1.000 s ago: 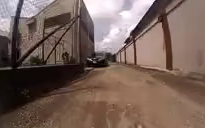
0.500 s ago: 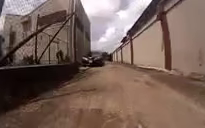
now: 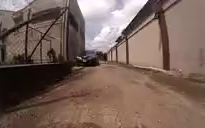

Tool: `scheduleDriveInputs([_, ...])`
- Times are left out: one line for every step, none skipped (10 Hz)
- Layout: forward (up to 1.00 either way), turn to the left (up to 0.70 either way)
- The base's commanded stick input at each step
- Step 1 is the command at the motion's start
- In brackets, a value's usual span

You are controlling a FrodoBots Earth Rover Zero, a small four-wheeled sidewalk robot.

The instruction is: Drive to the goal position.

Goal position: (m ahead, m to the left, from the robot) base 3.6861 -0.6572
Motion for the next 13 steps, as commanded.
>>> scheduleDriveInputs([0.7, -0.33])
scheduleDriveInputs([0.7, -0.33])
scheduleDriveInputs([0.7, -0.33])
scheduleDriveInputs([0.7, -0.33])
scheduleDriveInputs([0.7, -0.2])
scheduleDriveInputs([0.7, -0.01])
scheduleDriveInputs([0.7, 0.02])
scheduleDriveInputs([0.7, 0.02])
scheduleDriveInputs([0.7, 0.02])
scheduleDriveInputs([0.7, 0.02])
scheduleDriveInputs([0.7, 0.02])
scheduleDriveInputs([0.7, 0.02])
scheduleDriveInputs([0.7, 0.02])
